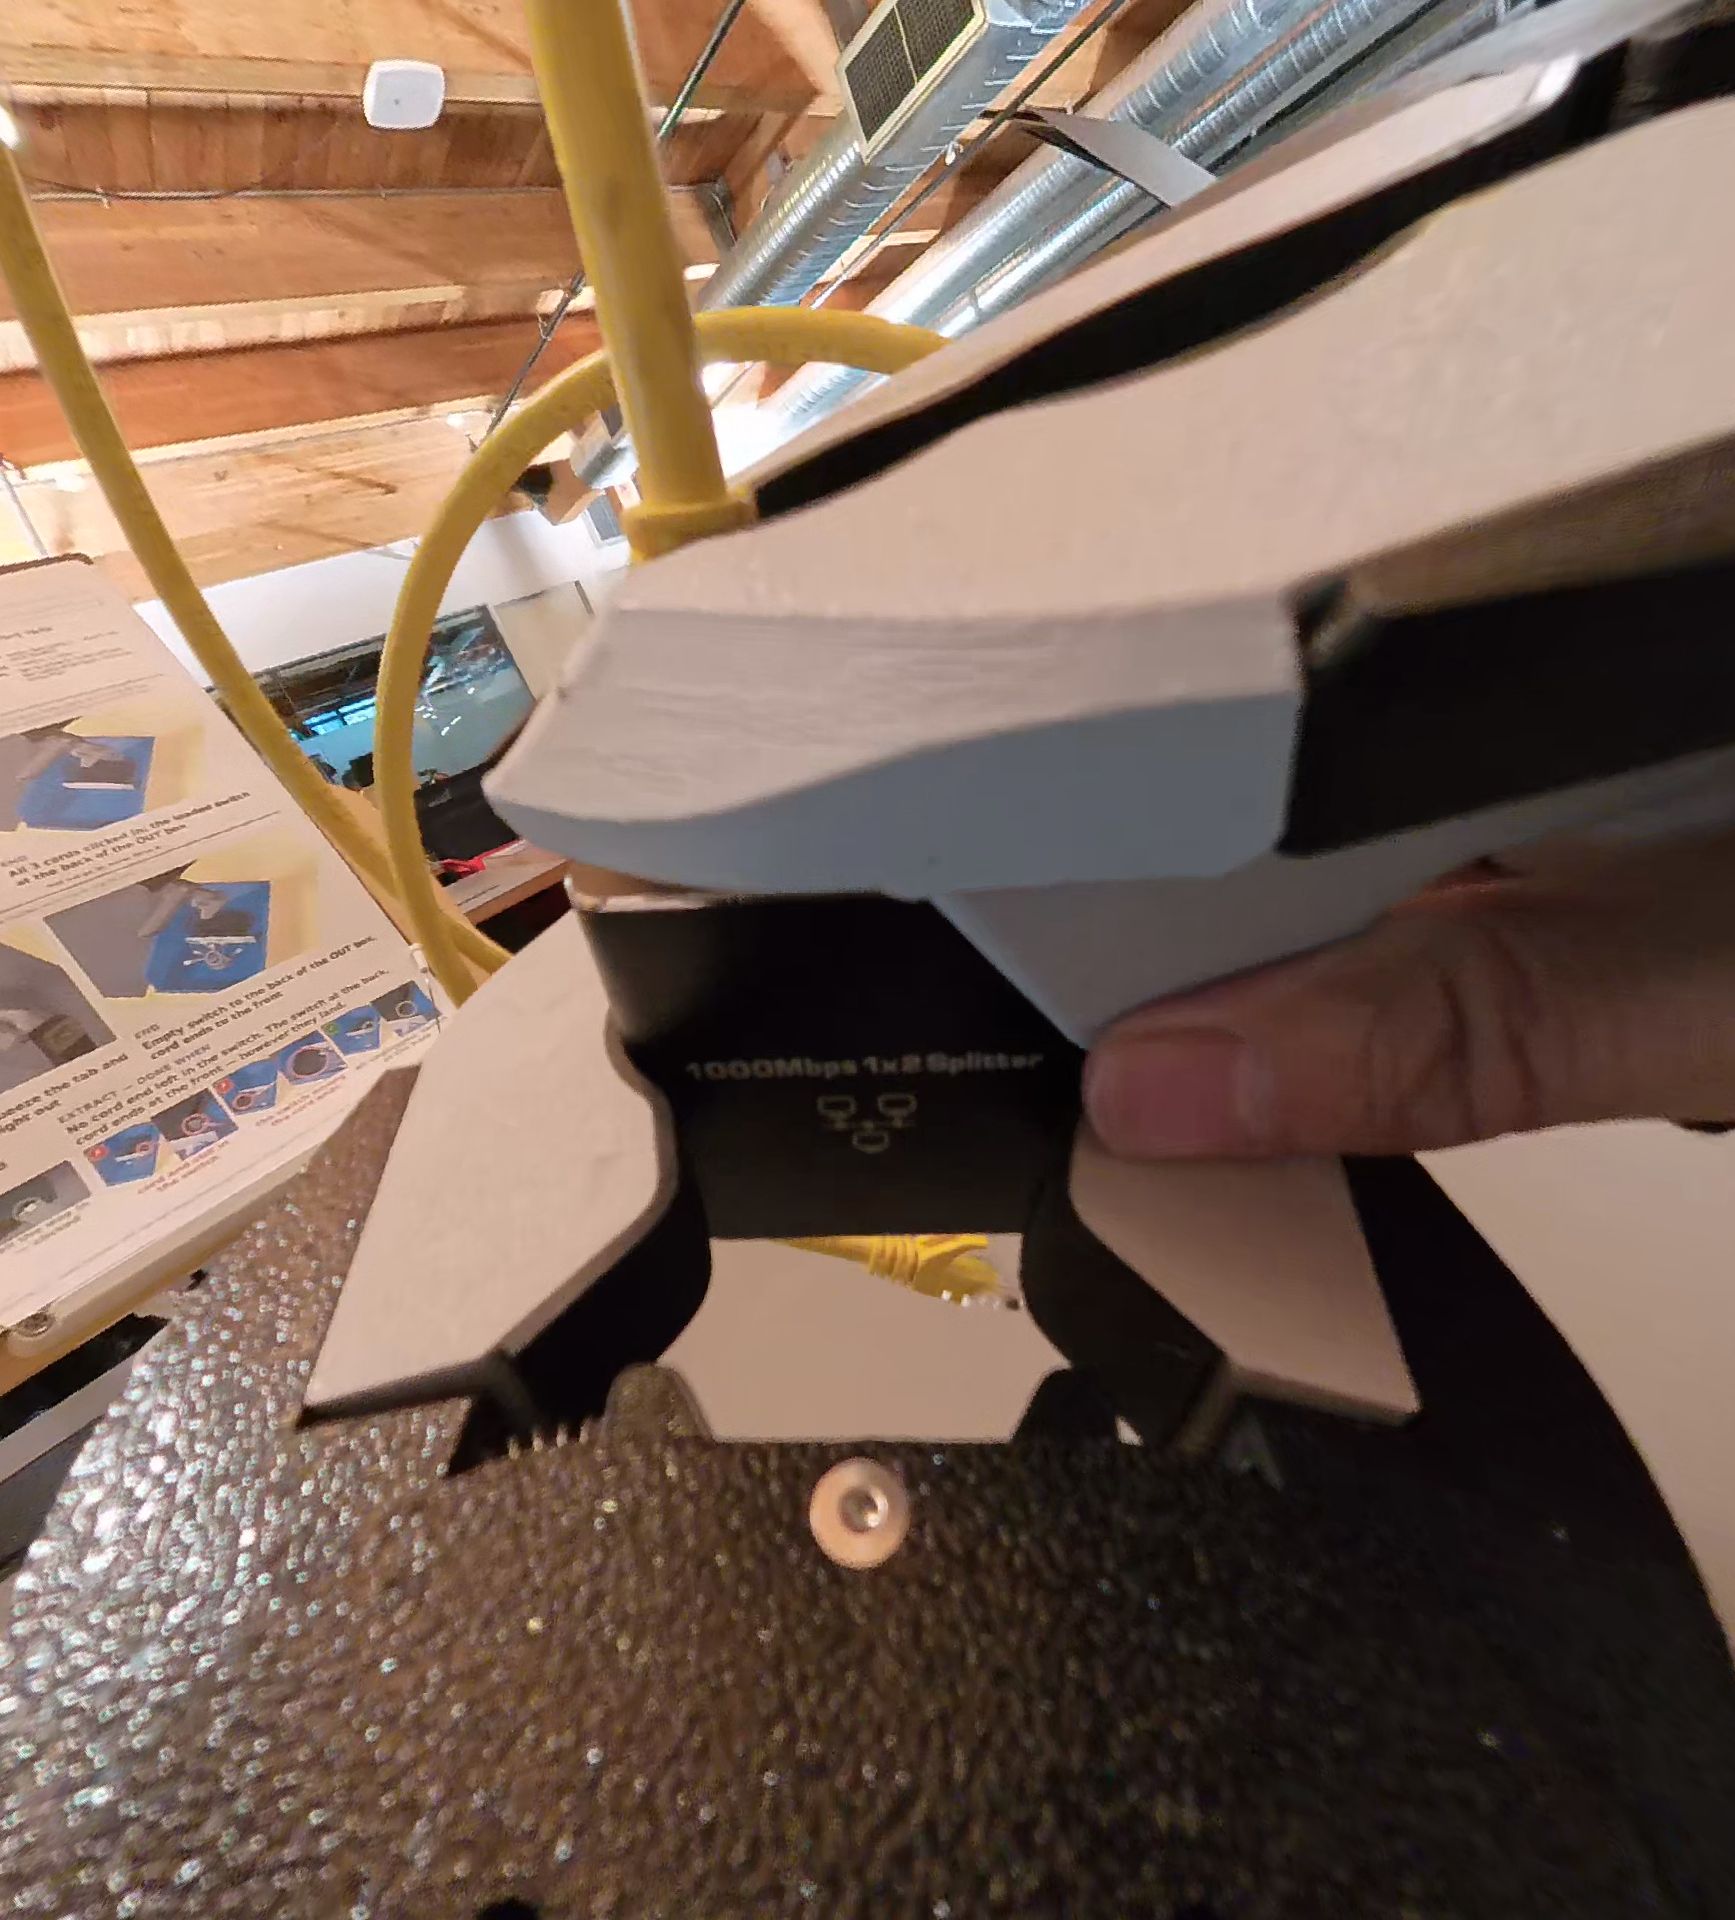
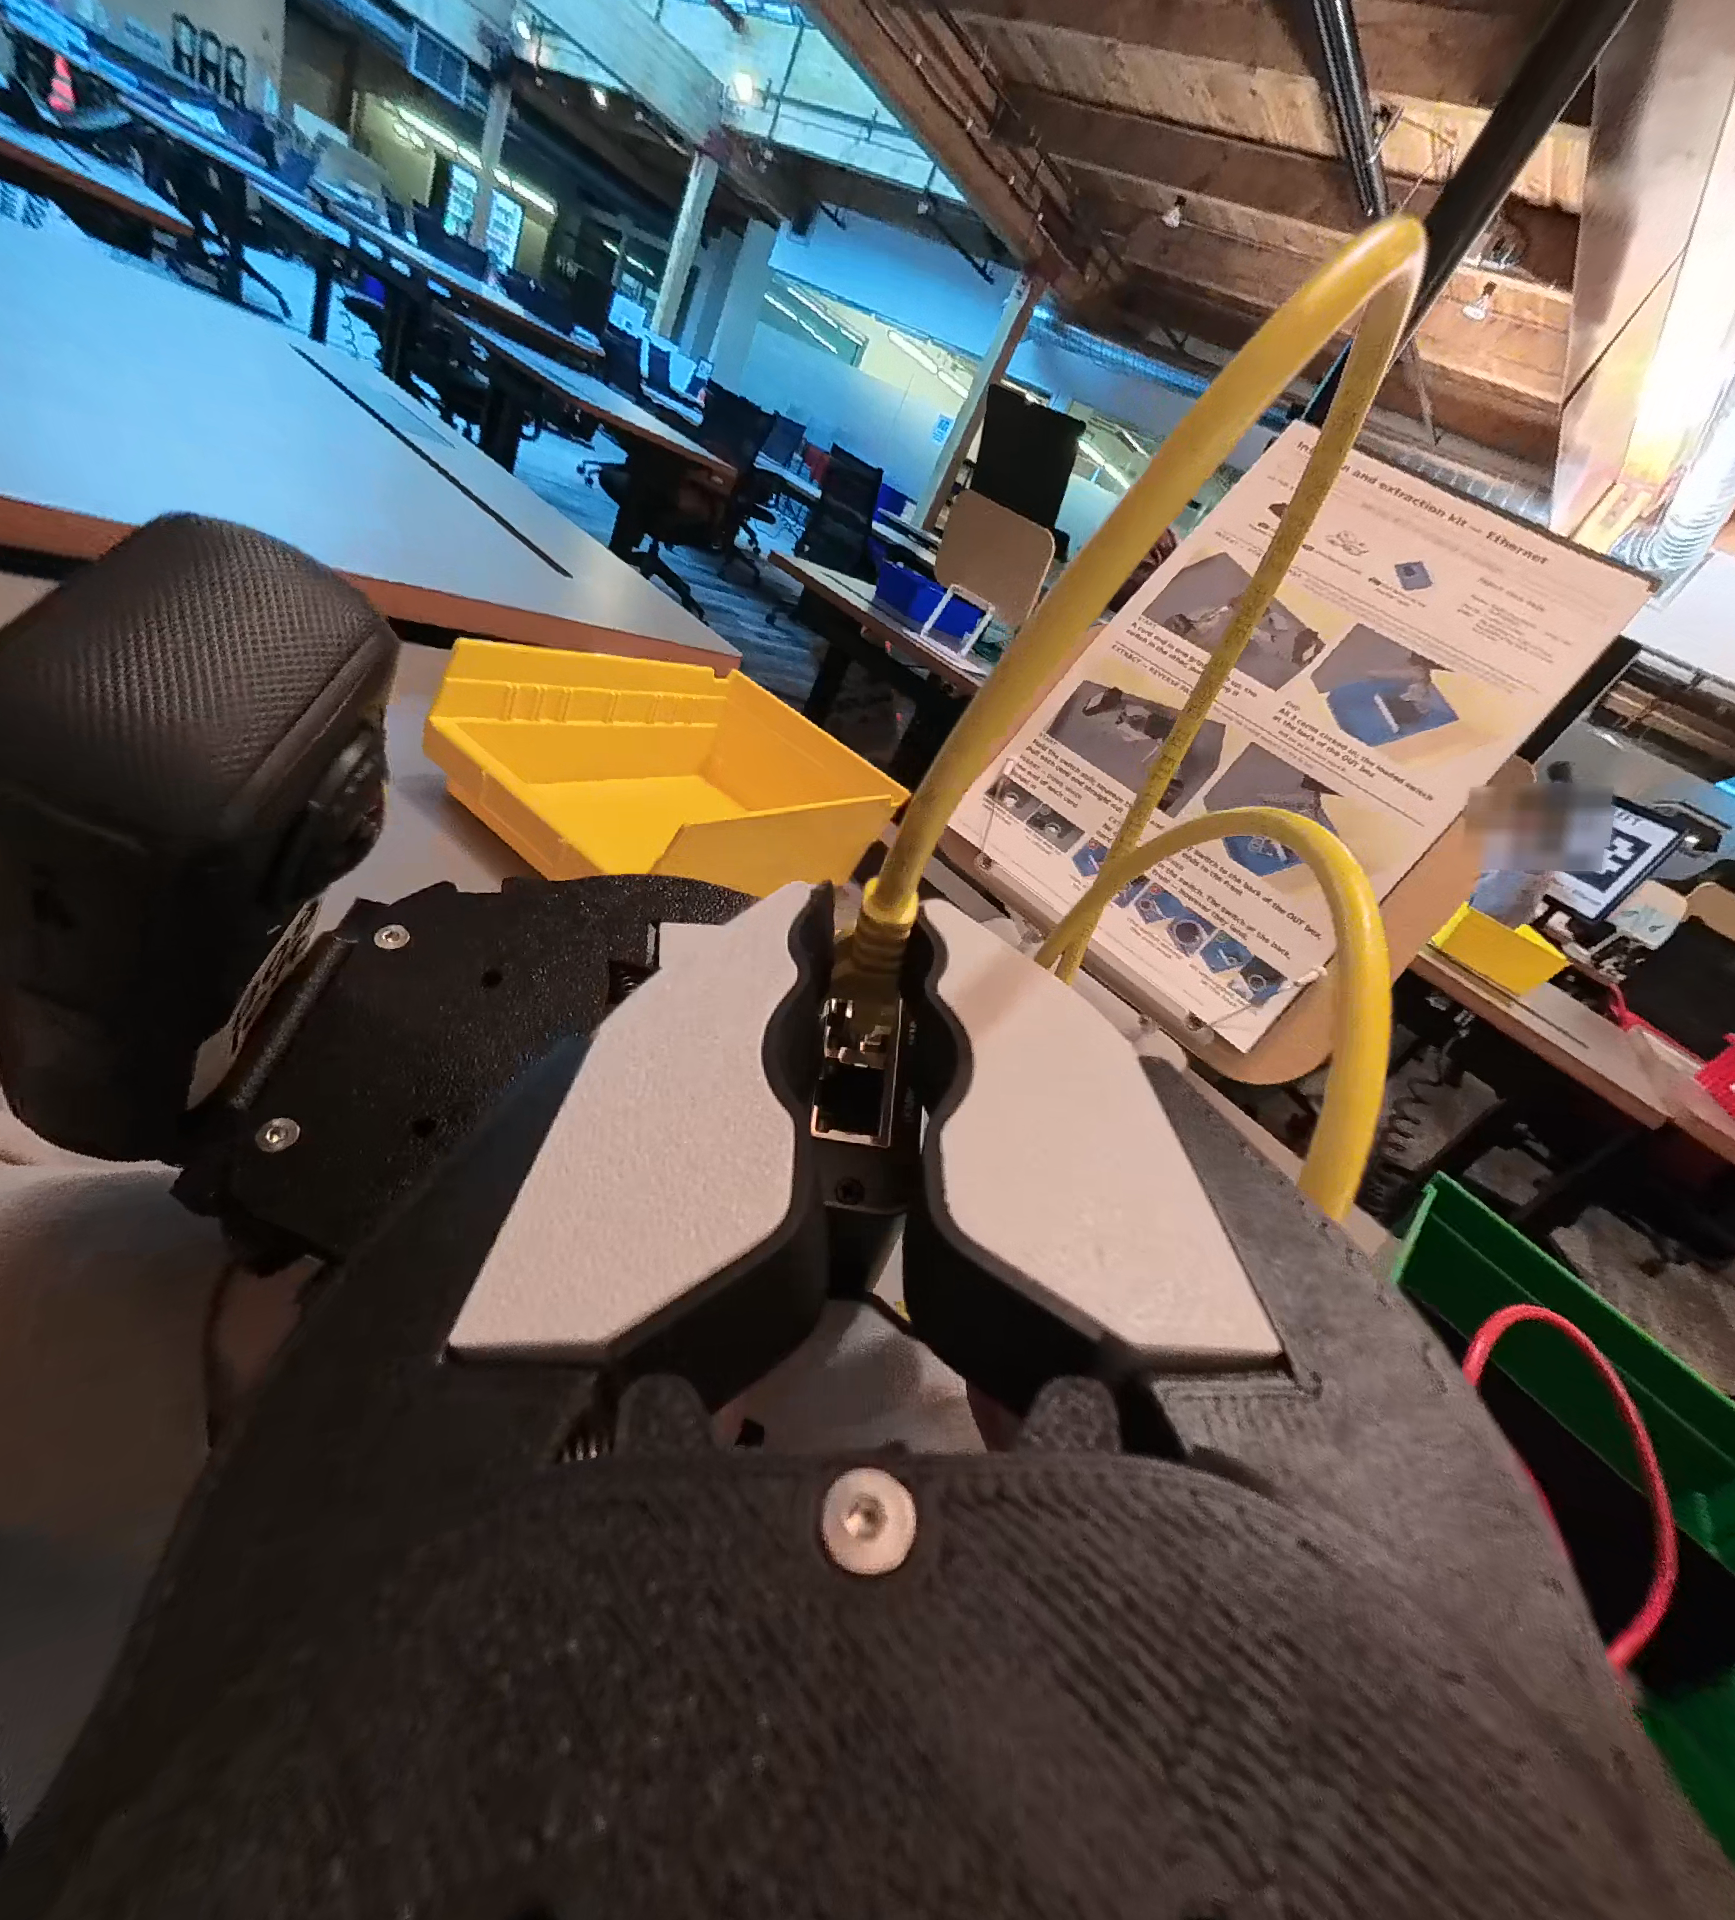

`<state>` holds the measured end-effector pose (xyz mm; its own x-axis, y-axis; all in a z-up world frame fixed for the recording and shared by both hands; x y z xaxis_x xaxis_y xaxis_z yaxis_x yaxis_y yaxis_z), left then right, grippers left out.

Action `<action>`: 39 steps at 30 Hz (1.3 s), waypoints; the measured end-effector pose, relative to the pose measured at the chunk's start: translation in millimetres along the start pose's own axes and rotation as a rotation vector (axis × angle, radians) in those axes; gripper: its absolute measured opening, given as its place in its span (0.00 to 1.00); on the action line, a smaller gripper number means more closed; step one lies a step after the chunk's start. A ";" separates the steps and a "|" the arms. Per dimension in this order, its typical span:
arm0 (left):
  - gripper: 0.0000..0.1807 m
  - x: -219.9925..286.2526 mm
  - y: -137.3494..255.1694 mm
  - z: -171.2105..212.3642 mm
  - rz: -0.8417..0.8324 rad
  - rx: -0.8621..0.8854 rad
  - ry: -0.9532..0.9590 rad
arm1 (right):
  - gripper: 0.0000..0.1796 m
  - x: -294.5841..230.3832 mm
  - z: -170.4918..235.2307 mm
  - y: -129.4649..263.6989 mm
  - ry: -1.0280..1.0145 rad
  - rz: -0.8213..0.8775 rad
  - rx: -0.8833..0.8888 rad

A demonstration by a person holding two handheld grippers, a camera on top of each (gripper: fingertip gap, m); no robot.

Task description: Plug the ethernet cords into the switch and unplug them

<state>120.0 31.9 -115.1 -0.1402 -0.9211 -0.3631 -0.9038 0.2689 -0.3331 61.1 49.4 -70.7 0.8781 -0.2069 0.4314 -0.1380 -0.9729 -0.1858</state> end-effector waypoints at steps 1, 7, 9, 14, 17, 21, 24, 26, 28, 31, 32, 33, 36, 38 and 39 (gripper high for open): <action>0.42 0.0 -0.1 -0.2 0.000 0.002 -0.001 | 0.08 -0.4 -0.3 0.2 0.018 0.006 -0.010; 0.42 0.6 1.2 5.3 0.004 -0.005 0.040 | 0.08 -3.5 5.4 -2.3 0.075 0.022 -0.081; 0.42 0.4 1.9 5.6 0.001 -0.005 0.051 | 0.08 -4.5 5.4 -2.8 0.087 0.024 -0.096; 0.41 -1.6 1.6 7.7 -0.006 -0.021 0.050 | 0.08 -4.0 6.6 -4.0 0.097 0.026 -0.100; 0.41 -2.6 1.2 11.0 -0.011 -0.034 0.053 | 0.08 -3.4 9.3 -5.1 0.091 0.019 -0.100; 0.42 -3.1 0.5 20.1 -0.008 -0.077 0.051 | 0.08 -0.6 16.6 -6.5 0.033 0.005 -0.089; 0.42 -0.9 -0.1 24.7 0.003 -0.108 0.049 | 0.08 2.4 20.2 -5.0 -0.029 -0.003 -0.079; 0.41 2.0 0.1 26.5 0.020 -0.115 0.067 | 0.08 3.4 22.5 -4.7 -0.063 -0.010 -0.087; 0.41 4.0 1.5 27.8 0.019 -0.119 0.091 | 0.08 2.7 24.0 -4.6 -0.135 -0.044 -0.099; 0.42 3.6 2.5 25.6 0.002 -0.125 0.064 | 0.07 1.8 20.5 -2.0 -0.243 -0.040 -0.083; 0.42 2.1 2.9 24.6 -0.008 -0.130 0.044 | 0.08 1.7 18.8 -1.3 -0.284 -0.038 -0.080; 0.42 -0.5 3.0 22.4 -0.024 -0.131 0.037 | 0.08 1.9 16.1 -0.5 -0.318 -0.035 -0.059; 0.42 -4.4 3.0 16.1 -0.032 -0.117 0.057 | 0.08 1.7 10.3 0.1 -0.382 -0.049 0.007; 0.42 -5.6 4.2 14.9 -0.035 -0.118 0.043 | 0.08 1.0 8.8 0.4 -0.378 -0.049 0.008; 0.42 -5.7 4.5 14.8 -0.035 -0.120 0.049 | 0.08 0.9 8.9 0.5 -0.361 -0.038 -0.003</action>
Point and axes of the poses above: each gripper's, where its closed fingertips meet, y back along the fingers, z out of its underside, x = y × z across the jaws, the point moved 1 cm from there along y, back along the fingers, and after that the axes turned 10 degrees about x, right-handed, at the moved point
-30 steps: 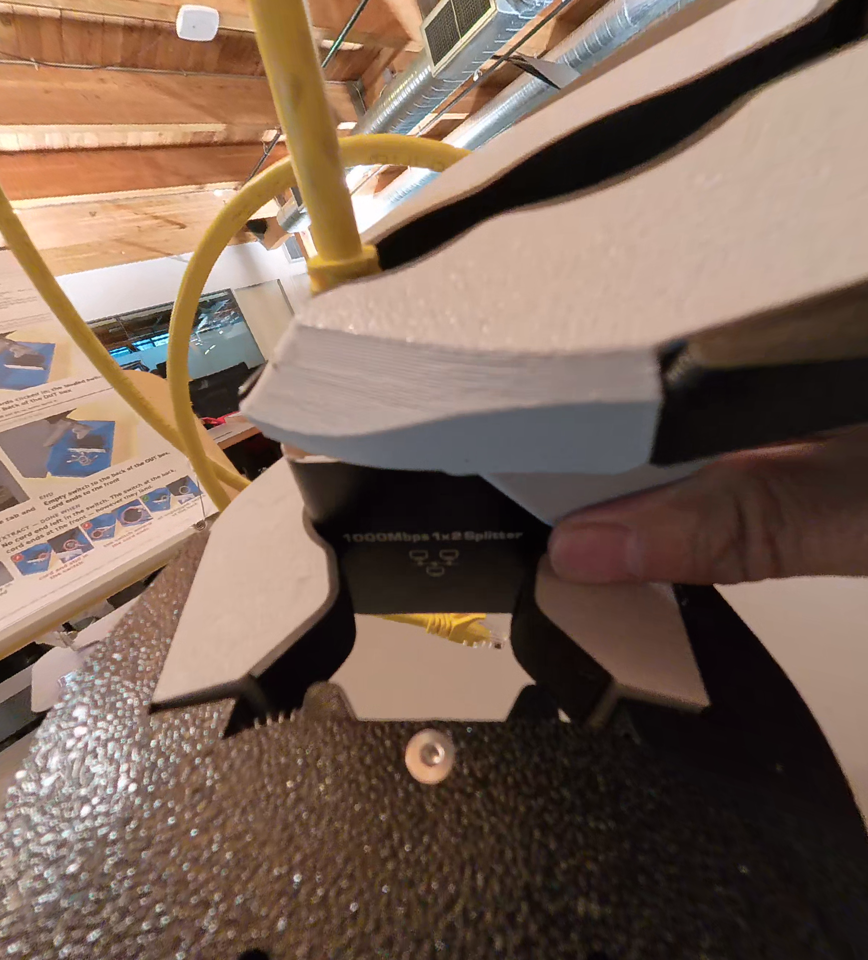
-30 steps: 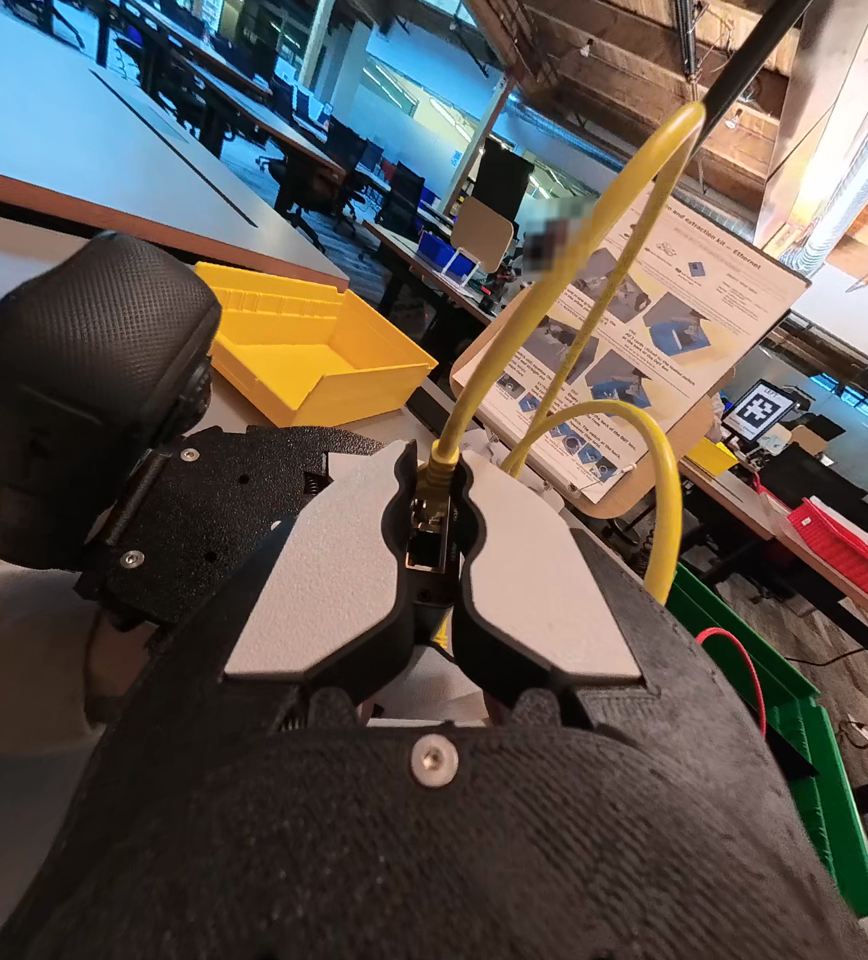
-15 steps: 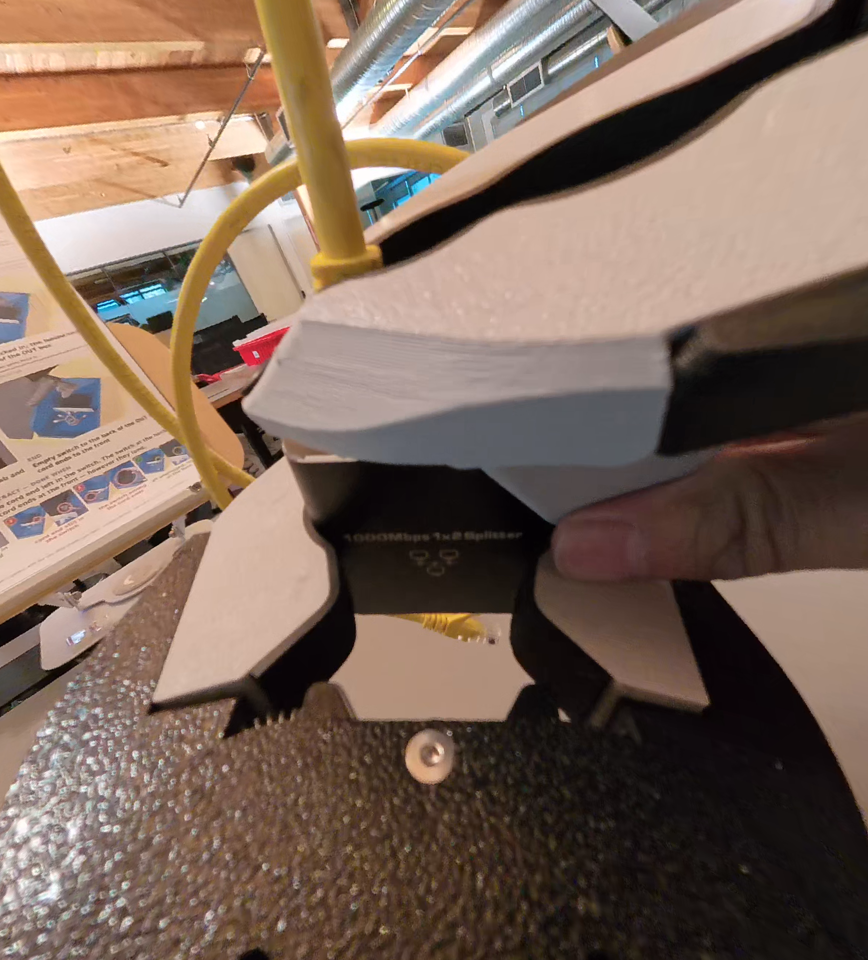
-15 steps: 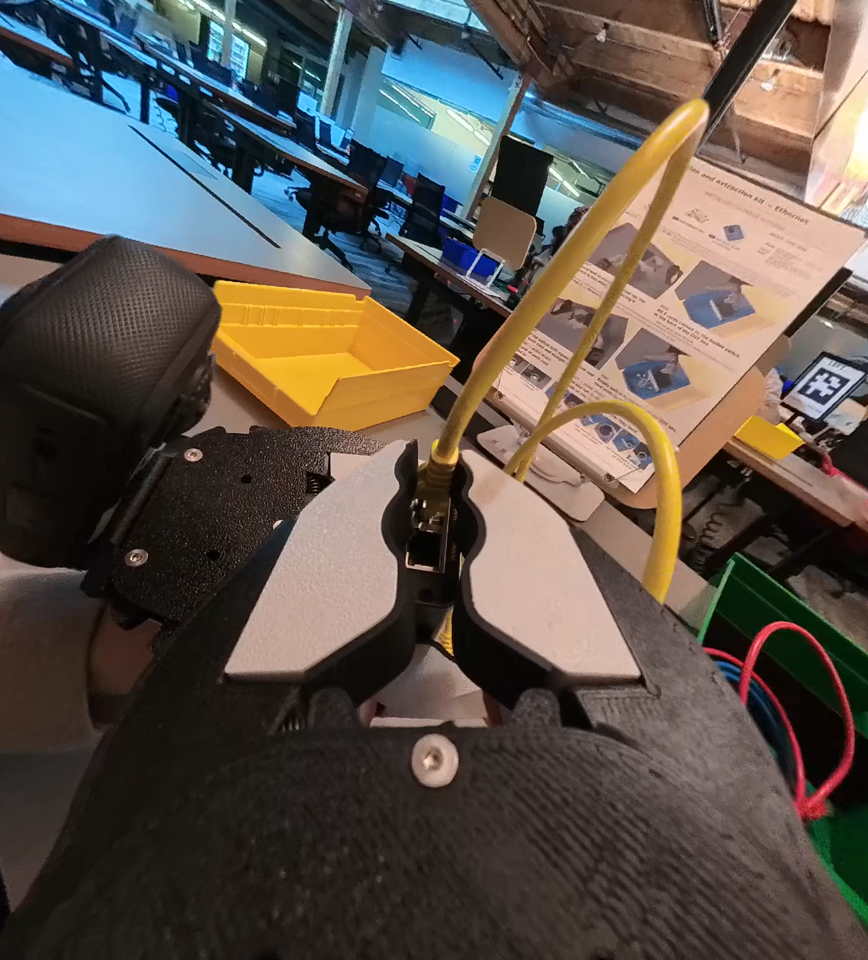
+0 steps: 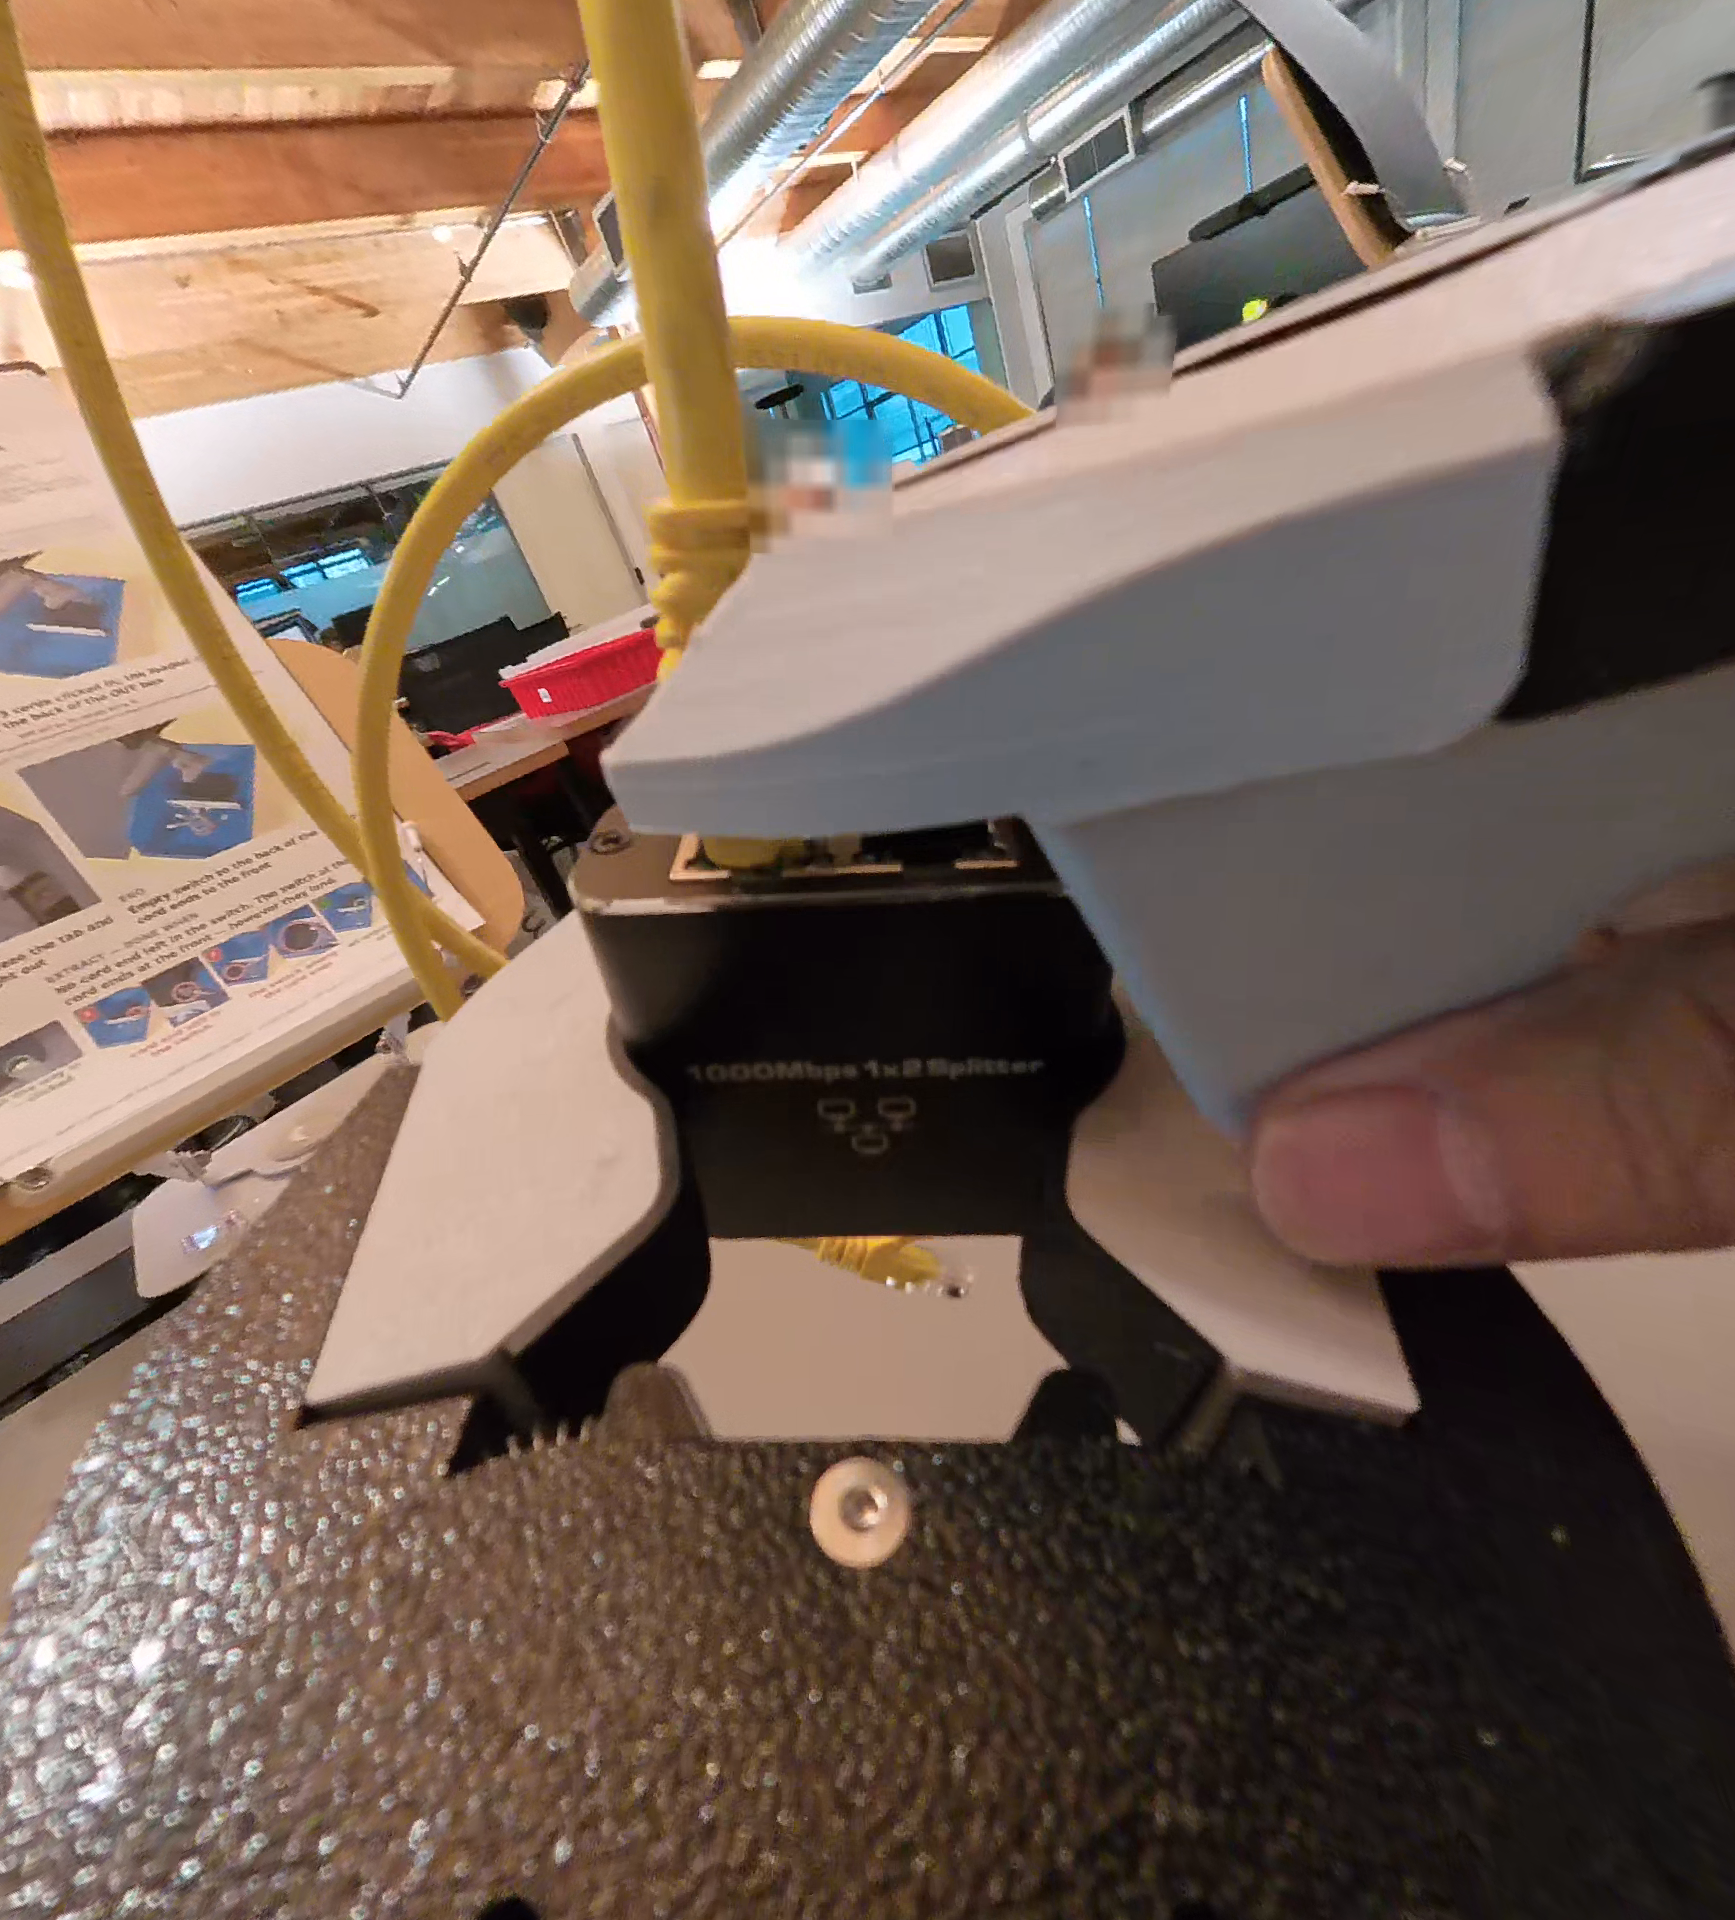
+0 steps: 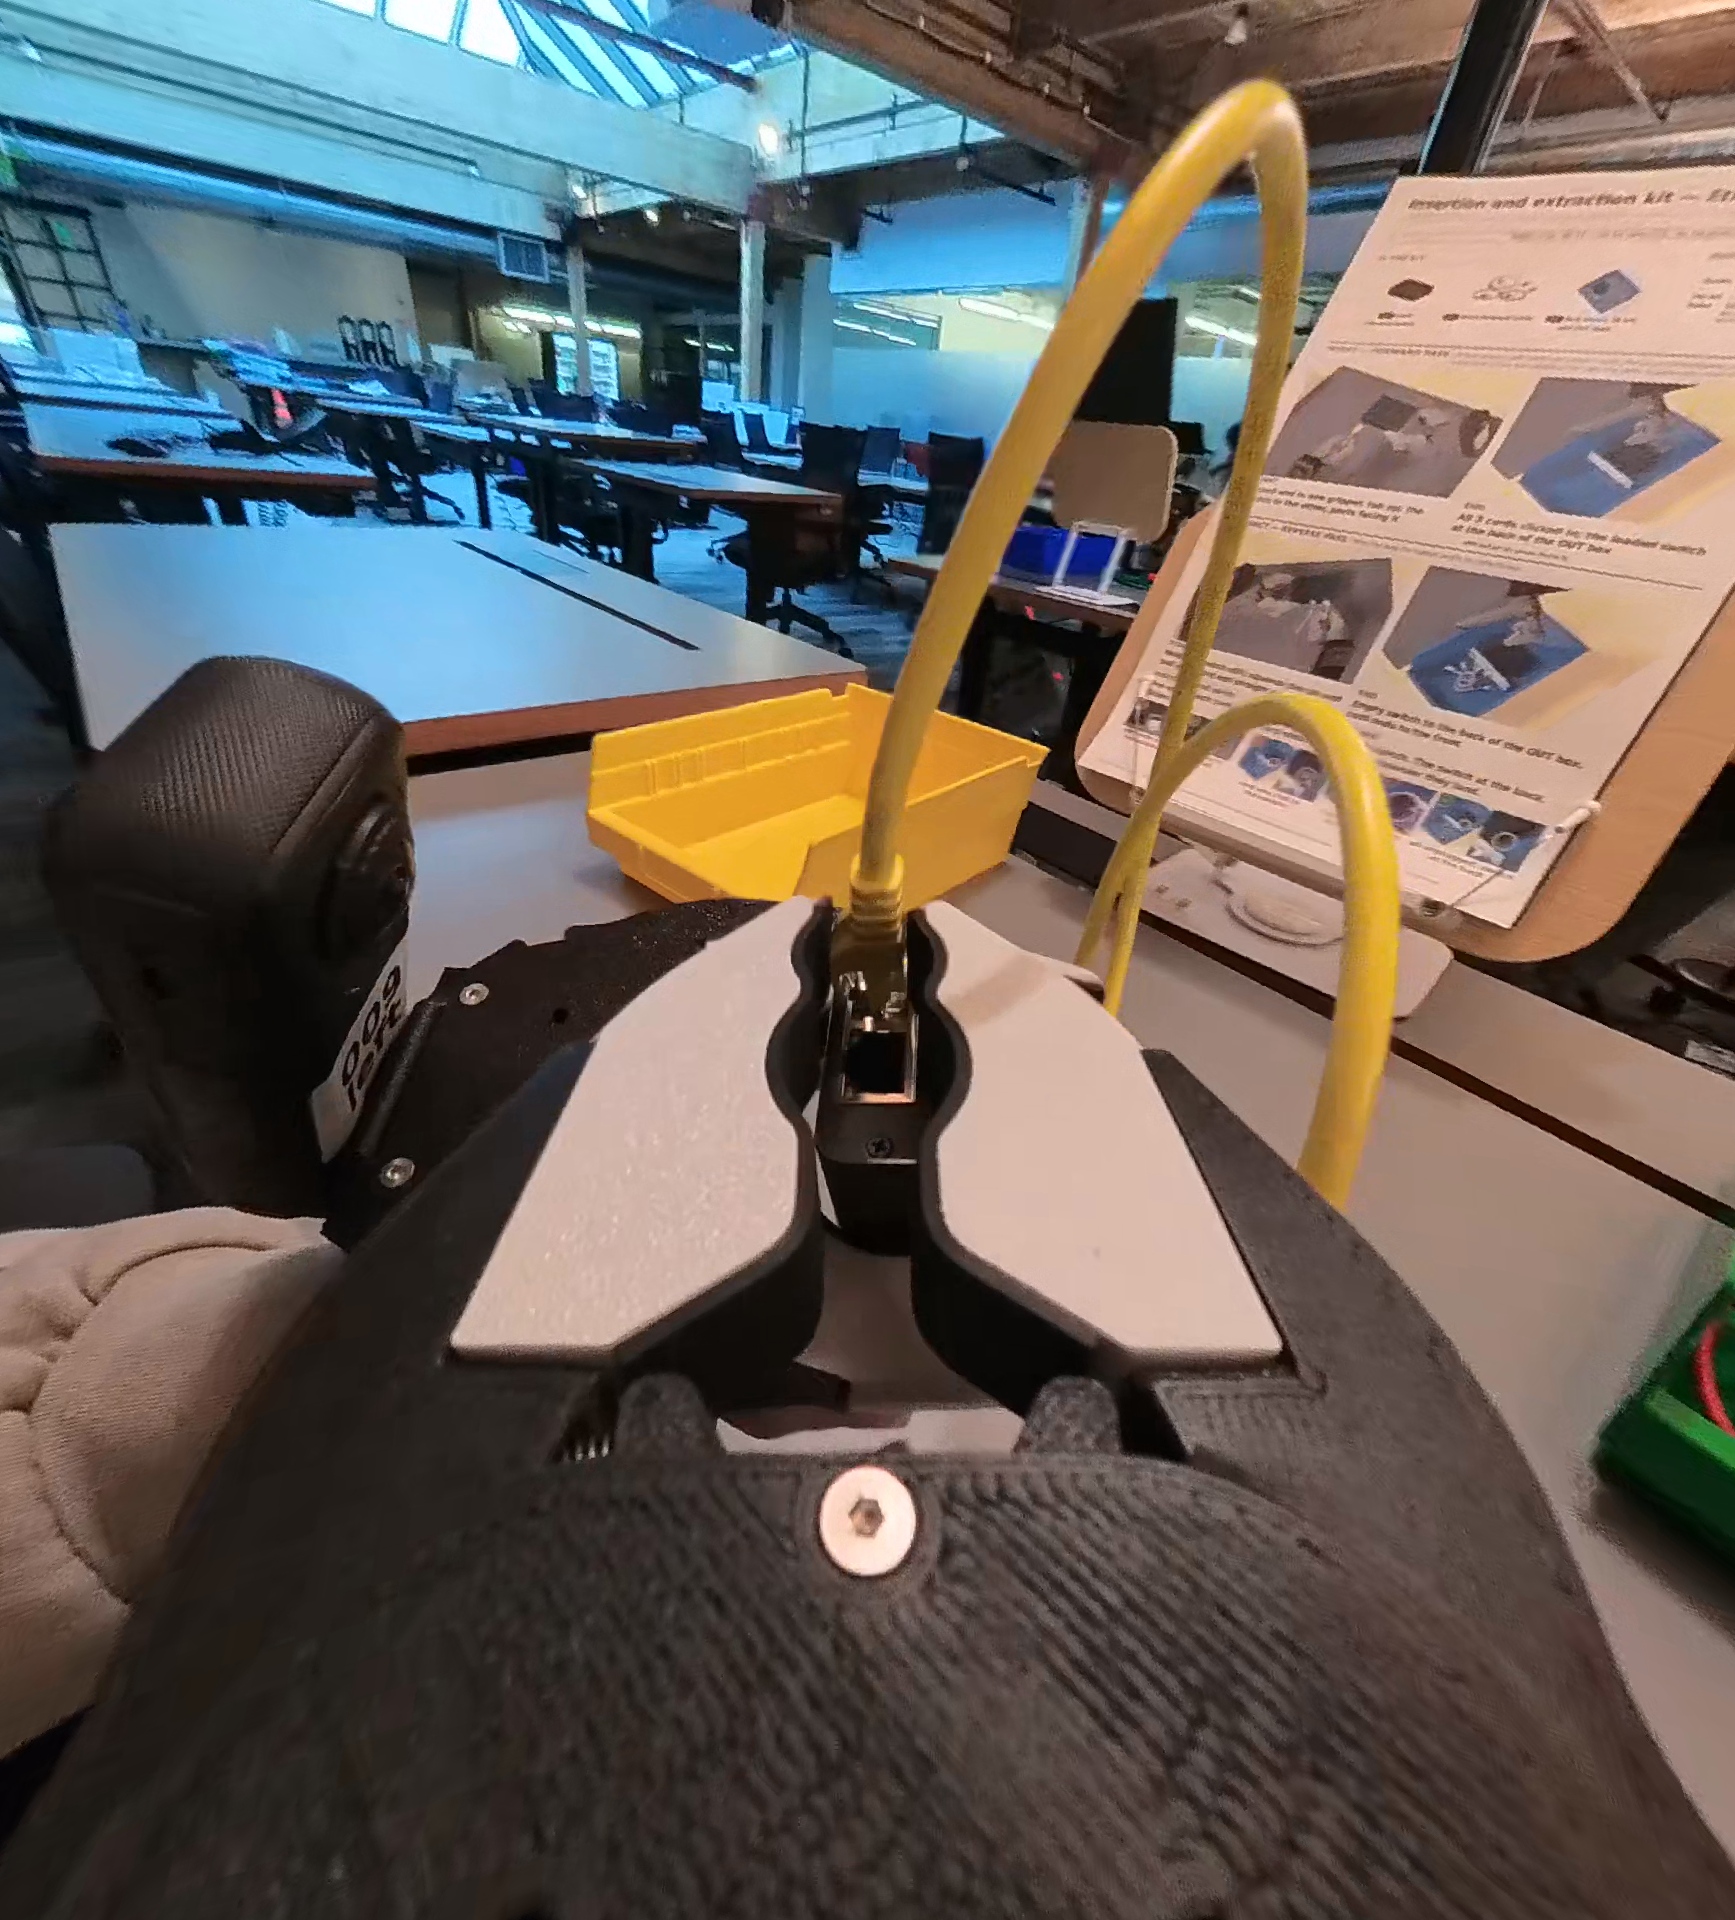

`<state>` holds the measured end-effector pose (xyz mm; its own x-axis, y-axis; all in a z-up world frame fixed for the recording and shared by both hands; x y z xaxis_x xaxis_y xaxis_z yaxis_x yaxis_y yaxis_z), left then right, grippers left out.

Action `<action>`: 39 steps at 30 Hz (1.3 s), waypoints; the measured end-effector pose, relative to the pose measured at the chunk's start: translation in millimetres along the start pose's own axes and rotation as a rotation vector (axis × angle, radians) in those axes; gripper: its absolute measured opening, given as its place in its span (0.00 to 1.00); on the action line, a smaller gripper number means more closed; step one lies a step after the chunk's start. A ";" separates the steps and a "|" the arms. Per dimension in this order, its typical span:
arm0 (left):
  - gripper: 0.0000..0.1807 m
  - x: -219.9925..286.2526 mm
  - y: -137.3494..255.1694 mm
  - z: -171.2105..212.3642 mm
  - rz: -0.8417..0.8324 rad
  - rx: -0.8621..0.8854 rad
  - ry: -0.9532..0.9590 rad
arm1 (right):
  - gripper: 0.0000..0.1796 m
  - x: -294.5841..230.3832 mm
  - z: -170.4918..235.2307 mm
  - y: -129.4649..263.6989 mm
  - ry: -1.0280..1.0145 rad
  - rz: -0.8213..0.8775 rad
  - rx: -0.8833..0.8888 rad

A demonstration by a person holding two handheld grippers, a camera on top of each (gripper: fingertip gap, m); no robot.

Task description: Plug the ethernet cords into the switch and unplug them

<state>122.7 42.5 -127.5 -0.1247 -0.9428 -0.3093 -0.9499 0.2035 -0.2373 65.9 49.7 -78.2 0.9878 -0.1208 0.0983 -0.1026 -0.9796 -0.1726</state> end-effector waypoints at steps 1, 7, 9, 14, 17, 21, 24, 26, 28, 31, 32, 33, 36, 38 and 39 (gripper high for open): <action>0.42 -1.7 0.5 0.2 -0.011 -0.002 0.006 | 0.08 -0.8 0.4 0.1 0.021 0.011 -0.009; 0.41 -5.0 3.7 -4.5 -0.010 0.012 0.013 | 0.07 -5.2 -2.0 1.8 0.093 0.033 -0.012; 0.42 -4.8 3.8 -4.4 -0.004 0.013 0.016 | 0.08 -5.4 -1.4 1.5 0.095 0.034 -0.016; 0.41 -3.4 4.4 -6.7 0.008 0.035 0.025 | 0.08 -7.7 -2.5 1.6 0.099 0.027 -0.011; 0.42 -3.7 4.7 -5.8 0.015 0.036 0.004 | 0.08 -8.1 -1.1 2.0 0.100 0.003 -0.025; 0.42 -1.6 4.5 -2.6 0.036 0.014 -0.039 | 0.08 -5.5 1.2 5.7 0.096 -0.045 -0.047; 0.42 -2.1 3.2 1.3 0.031 -0.010 -0.062 | 0.08 -2.9 3.9 6.4 0.091 -0.059 -0.062; 0.42 -2.4 2.5 3.7 0.027 -0.026 -0.076 | 0.08 -0.9 5.6 6.7 0.068 -0.068 -0.063; 0.42 -3.3 2.1 5.6 0.023 -0.048 -0.110 | 0.08 0.7 6.4 7.8 0.036 -0.088 -0.050; 0.42 -4.7 1.7 9.7 0.017 -0.111 -0.199 | 0.08 5.5 8.3 12.3 -0.012 -0.139 -0.038; 0.42 -5.2 1.5 10.6 0.010 -0.132 -0.229 | 0.08 6.9 8.6 13.9 -0.030 -0.151 -0.021; 0.42 -4.9 1.3 11.1 0.011 -0.147 -0.251 | 0.08 8.0 8.6 15.6 -0.051 -0.159 0.003; 0.42 -5.2 1.6 12.1 0.006 -0.192 -0.369 | 0.08 10.4 9.8 22.9 -0.099 -0.179 0.062; 0.42 -4.2 1.9 13.3 0.011 -0.222 -0.422 | 0.08 12.1 11.2 26.8 -0.114 -0.187 0.078; 0.42 -4.1 2.0 13.0 0.009 -0.229 -0.446 | 0.08 12.2 11.1 28.3 -0.124 -0.190 0.089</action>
Point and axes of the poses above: each gripper's, where its closed fingertips meet, y back along the fingers, z out of its underside, x = y × z across the jaws, the point moved 1 cm from there along y, back along the fingers, and after that the axes turned 10 degrees about x, right-handed, at the moved point
